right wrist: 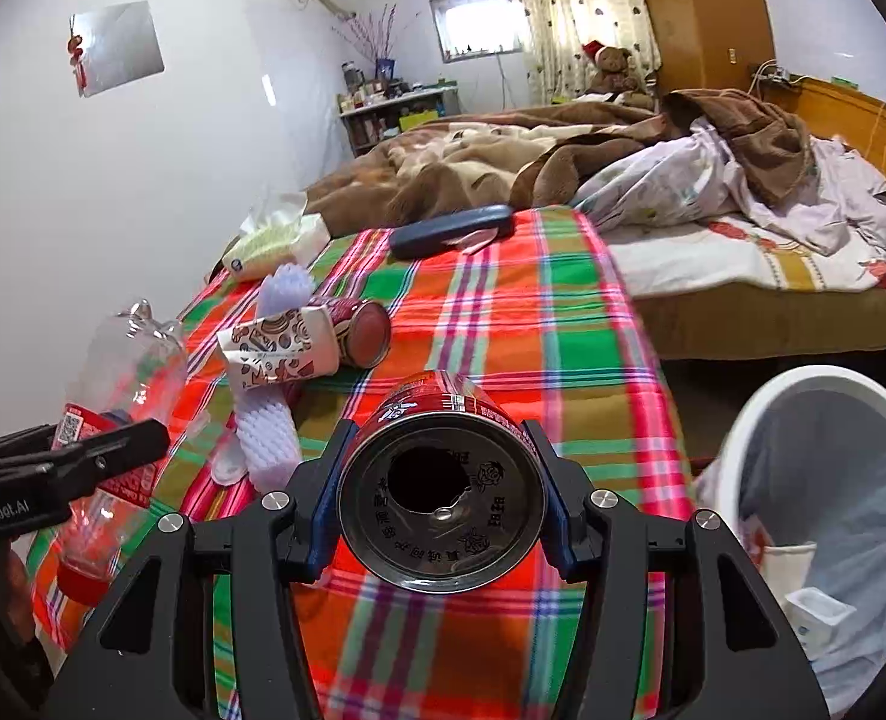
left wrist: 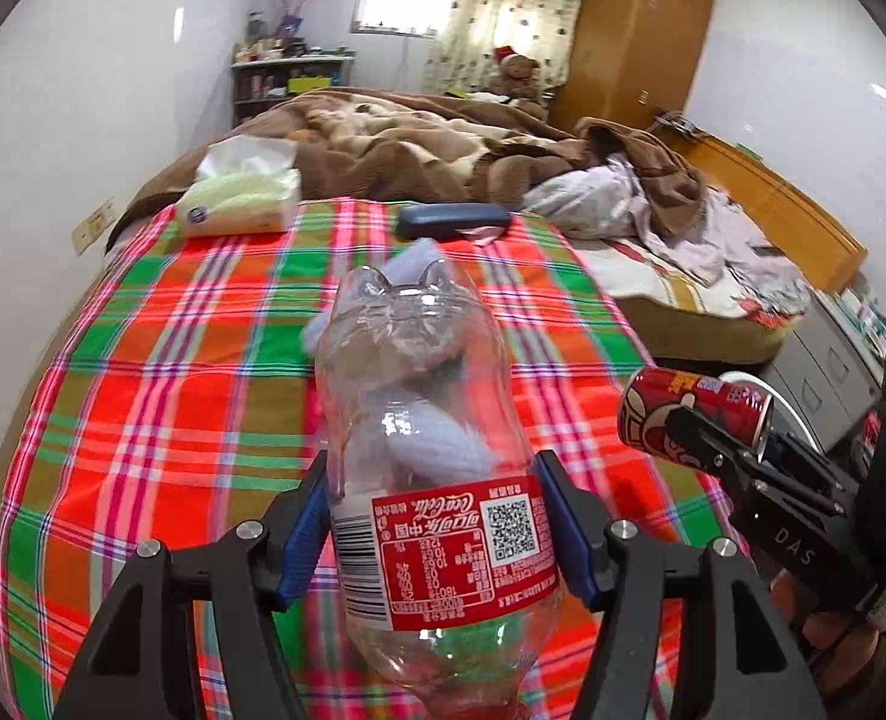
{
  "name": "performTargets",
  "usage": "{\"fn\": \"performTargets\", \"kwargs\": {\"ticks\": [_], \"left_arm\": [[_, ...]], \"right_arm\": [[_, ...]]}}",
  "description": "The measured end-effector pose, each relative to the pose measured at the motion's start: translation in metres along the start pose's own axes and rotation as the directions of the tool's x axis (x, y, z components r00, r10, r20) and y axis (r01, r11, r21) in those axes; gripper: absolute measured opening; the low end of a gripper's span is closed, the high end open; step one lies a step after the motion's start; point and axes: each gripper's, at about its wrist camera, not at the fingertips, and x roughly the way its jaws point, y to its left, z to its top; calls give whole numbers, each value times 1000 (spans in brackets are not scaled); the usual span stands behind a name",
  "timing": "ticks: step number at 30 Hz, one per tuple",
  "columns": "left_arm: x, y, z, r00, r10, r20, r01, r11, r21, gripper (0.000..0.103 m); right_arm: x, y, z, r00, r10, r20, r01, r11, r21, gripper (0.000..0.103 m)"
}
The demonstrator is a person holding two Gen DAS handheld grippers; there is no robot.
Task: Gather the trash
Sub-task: 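Grasp the clear plastic bottle with the left tool while the right tool grasps the red can, then carry the bottle and red can over the bin and open both tools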
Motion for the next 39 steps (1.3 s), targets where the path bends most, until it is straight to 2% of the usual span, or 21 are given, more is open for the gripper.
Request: {"fn": "performTargets", "kwargs": {"ticks": [13,22,31,39], "left_arm": [[-2,-90,-7,995,-94,-11,95,986,135,65],[7,-175,-6,982,-186,-40,190,945,267,65],[31,-246,-11,959,-261,-112,284,896,343,65],[70,-282,-18,939,-280,-200,337,865,371,65]], "right_arm": [[-53,-51,-7,992,-99,84,93,994,65,54],[-82,-105,-14,973,-206,105,187,968,164,54],[-94,-148,-24,955,-289,68,268,936,227,54],[-94,-179,-36,942,-335,-1,324,910,257,54]]}}
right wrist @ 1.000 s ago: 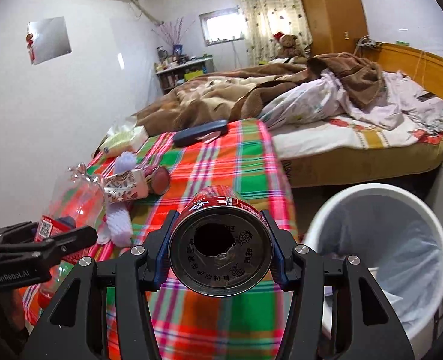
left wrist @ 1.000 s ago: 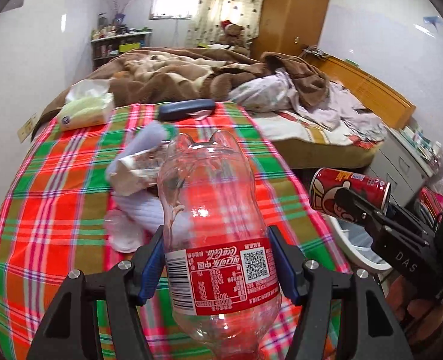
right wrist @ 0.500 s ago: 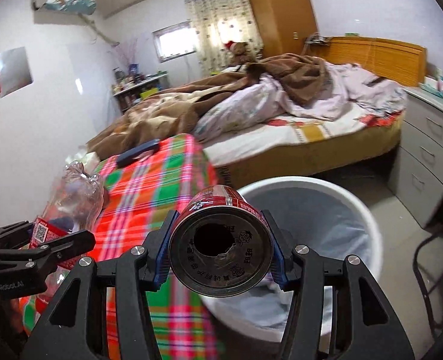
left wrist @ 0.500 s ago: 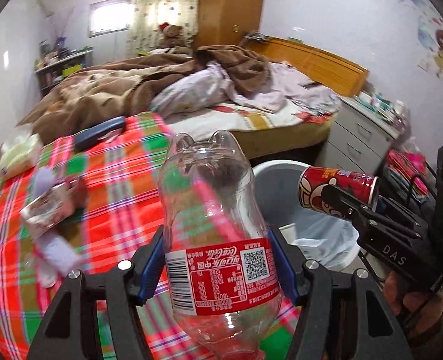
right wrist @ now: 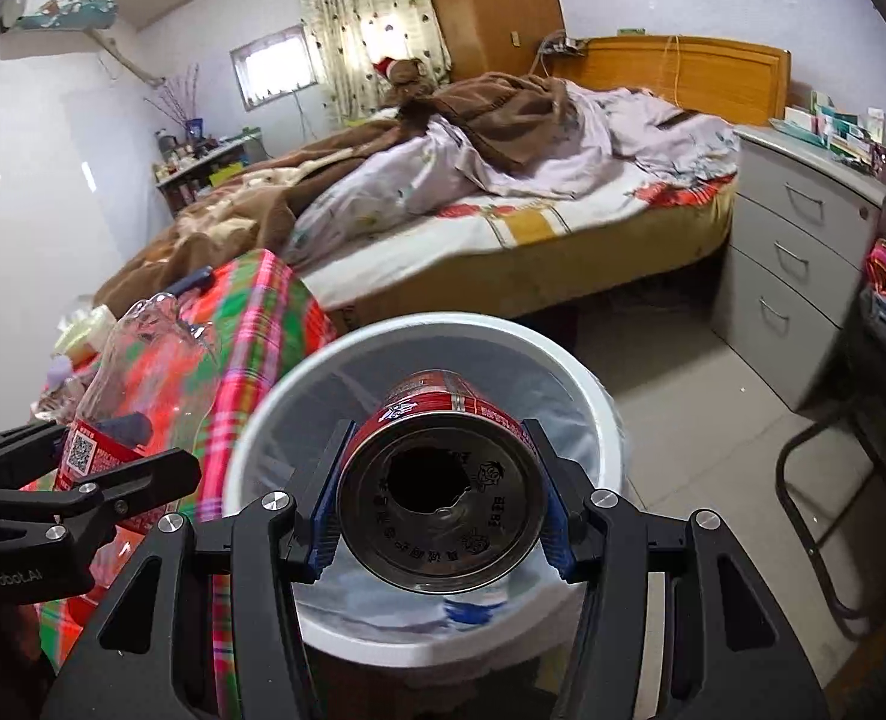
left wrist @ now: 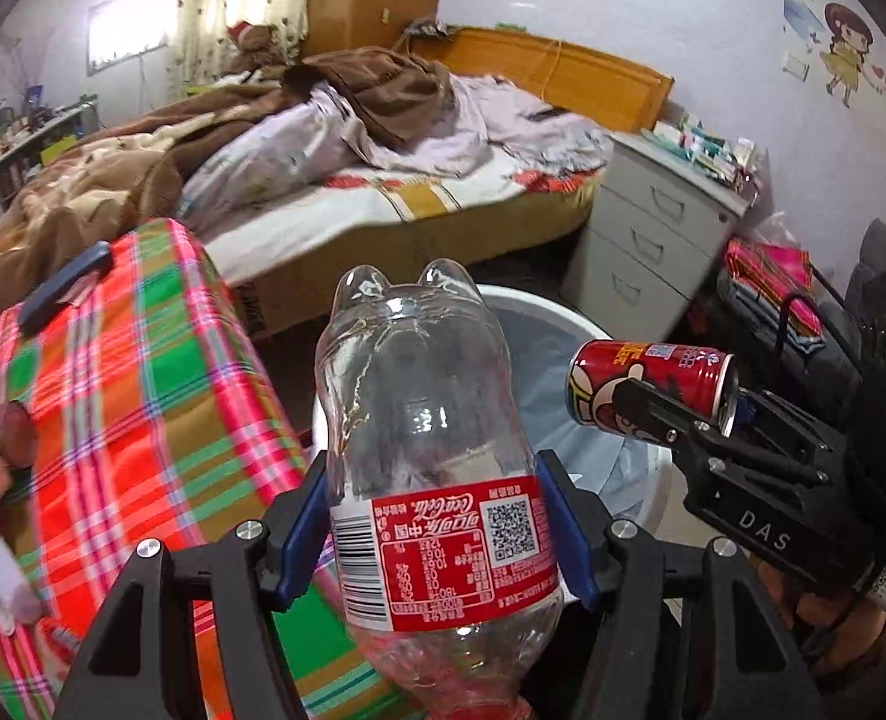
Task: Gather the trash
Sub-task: 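Carry the bottle and red can over the bin and open both tools, then move both tools back over the bed toward the remaining trash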
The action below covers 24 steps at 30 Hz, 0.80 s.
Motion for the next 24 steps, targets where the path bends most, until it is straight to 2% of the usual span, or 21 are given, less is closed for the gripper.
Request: {"fn": "performTargets", "kwargs": {"ticks": [7,14,18,24], "left_arm": [[32,-11,9,999,-23,-48,24,999,22,65],[49,-5,14,996,-62,-64,61,998,-17,65],[50,-5,13,996,-57,-63,57,998,-10,65],[41,2,10,998,-46,-46,44,998,-35,65]], "right_arm": [[19,-14,-6,996,-18,-83,18,1000,-7,54],[30,-25,-7,992,-47,-119,47,999,-6,55],[29,-27,-7,993,-40,-108,40,999,-3,59],[22,-25,-9,995,-34,-90,35,999,8,59]]}}
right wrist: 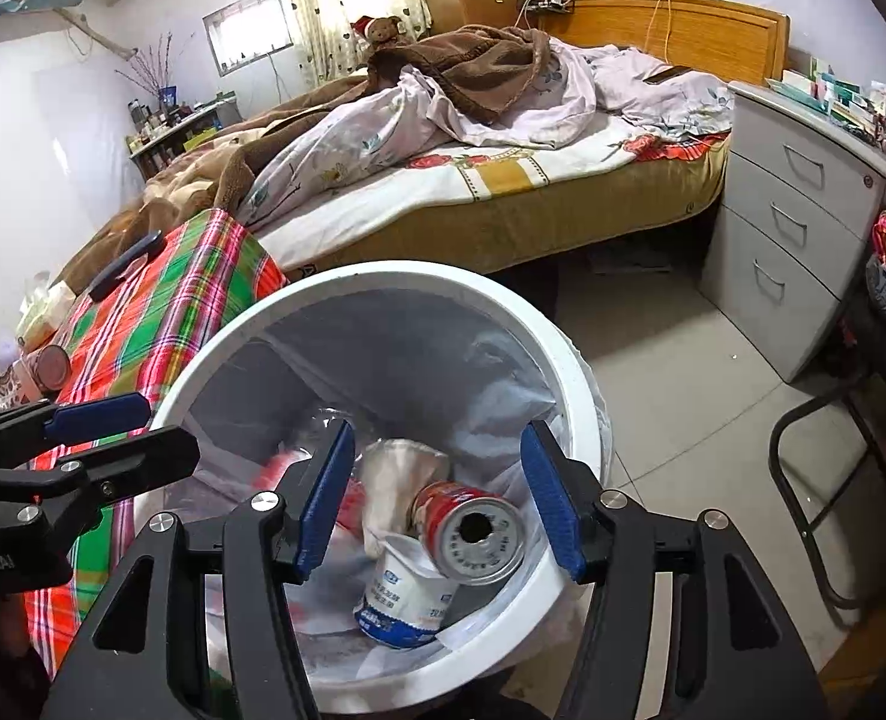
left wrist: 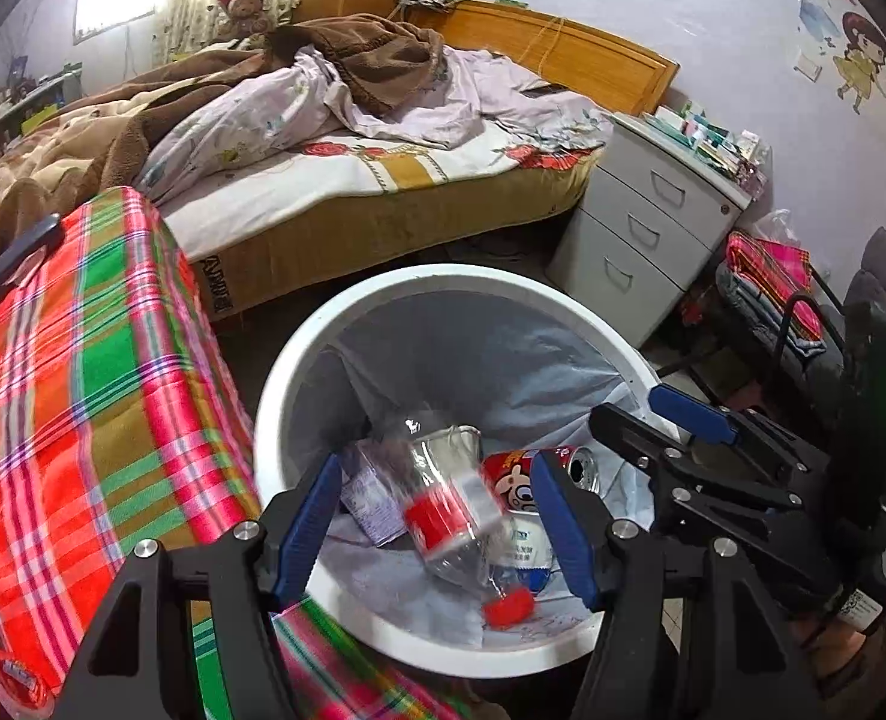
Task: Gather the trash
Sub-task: 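Move both tools back over the bed toward the remaining trash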
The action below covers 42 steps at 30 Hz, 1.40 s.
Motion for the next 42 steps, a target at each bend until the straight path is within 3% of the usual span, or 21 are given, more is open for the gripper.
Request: {"fn": "performTargets", "kwargs": {"ticks": [13,24,35,42], "left_arm": [[-43,25,-18,997,48,59,-45,998,-46,65],[-85,68,-42,988,112,106,-99,988,-117,65],[-125,122,-67,970,195,144,-162,964,-212,65],[-154,167,-86,949,271,162,-213,928,-306,65]], "right_arm": [[-22,21,5,997,25,70,-24,1000,-20,59],[-25,56,4,993,72,89,-67,996,-60,59],[-23,100,2,986,140,91,-130,985,-117,59],[-14,136,2,979,190,68,-175,968,-180,59]]}}
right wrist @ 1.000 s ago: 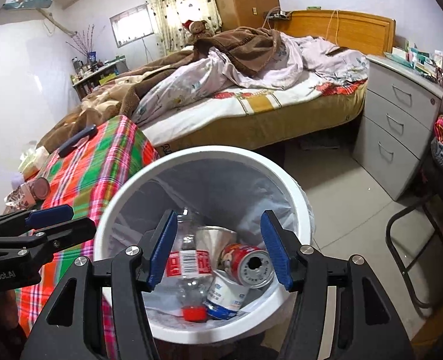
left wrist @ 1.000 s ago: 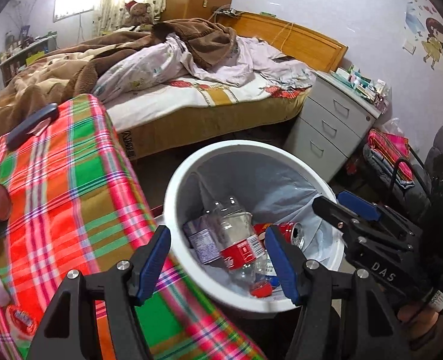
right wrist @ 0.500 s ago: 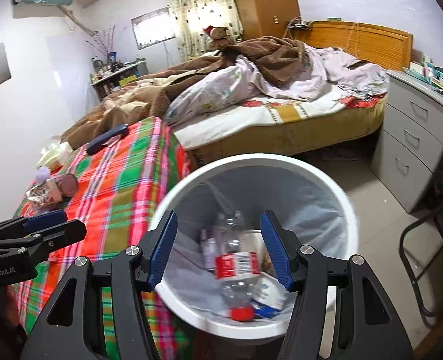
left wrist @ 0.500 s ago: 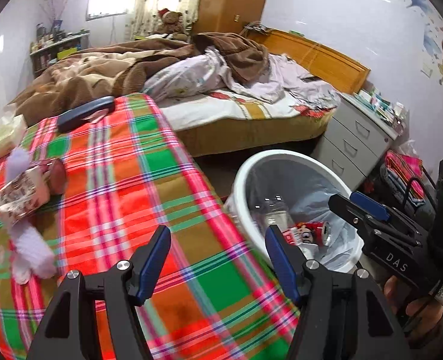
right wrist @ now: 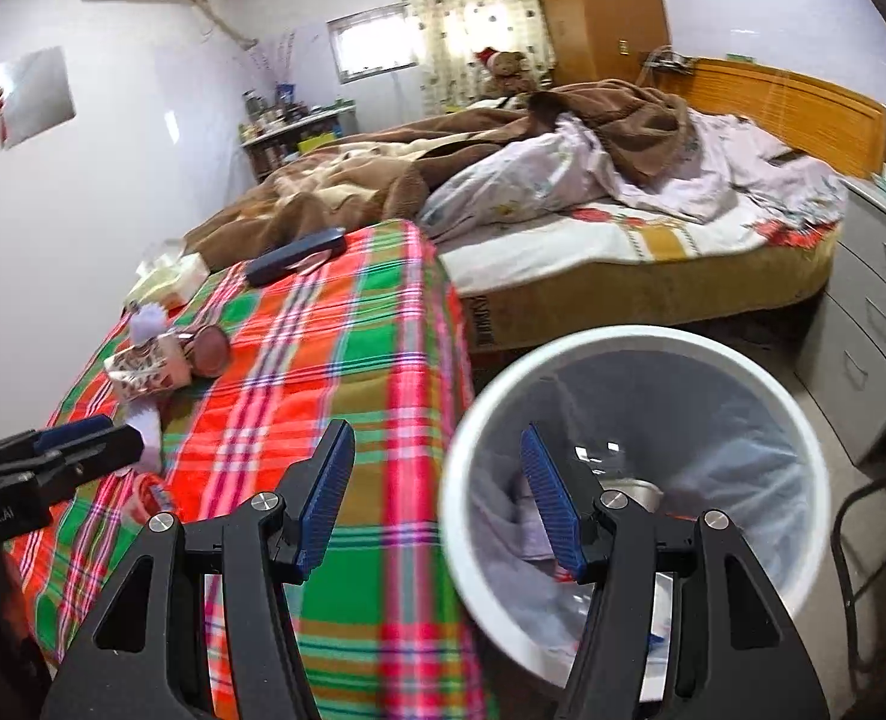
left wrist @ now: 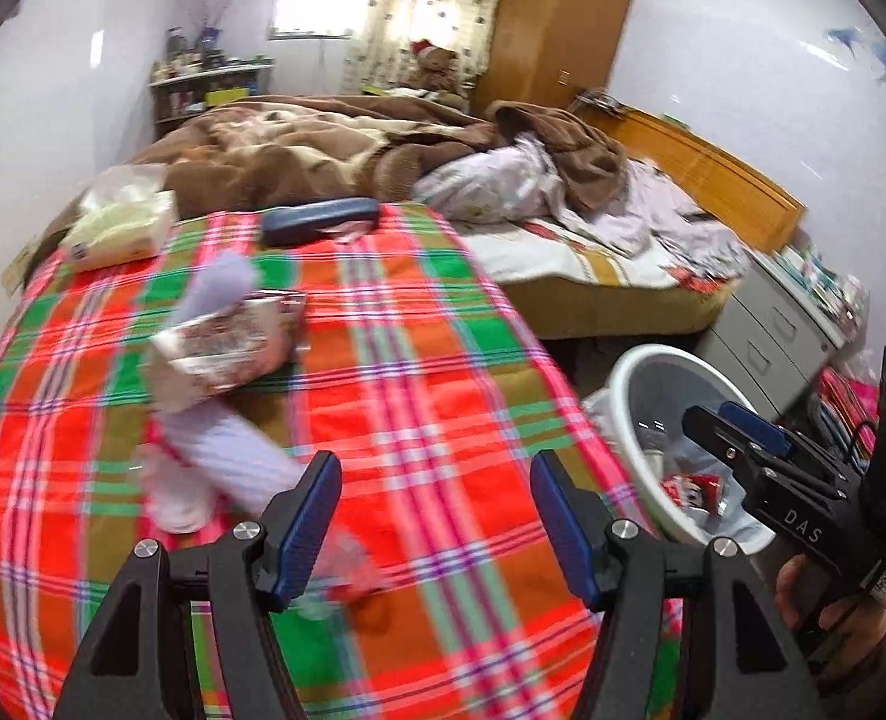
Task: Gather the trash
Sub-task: 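Move both tools back over the bed toward the remaining trash, then grasp the clear plastic cup with the left tool while the right tool grasps a white foam sleeve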
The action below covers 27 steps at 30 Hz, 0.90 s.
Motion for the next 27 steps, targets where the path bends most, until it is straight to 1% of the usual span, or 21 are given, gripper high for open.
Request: {"fn": "performTargets", "kwargs": {"ticks": [7,12,16,20,27], "left_arm": [[-11,56,-5,996,85,14,-84,993,-82,65],[-10,89,-12,993,117,2,-116,983,-145,65],[-6,112,-17,990,140,-16,-141,975,-173,65],[0,128,-22,990,137,-31,-140,970,-199,65],[21,142,-27,991,118,-68,-129,971,-203,65]], "right_arm": [[14,32,8,999,40,-14,-40,998,-53,60],[23,50,15,998,67,-21,-68,995,-79,60],[36,71,21,995,96,-40,-100,988,-116,60],[49,89,23,991,121,-62,-129,981,-145,60],[69,118,29,977,185,-108,-202,962,-184,60]]}}
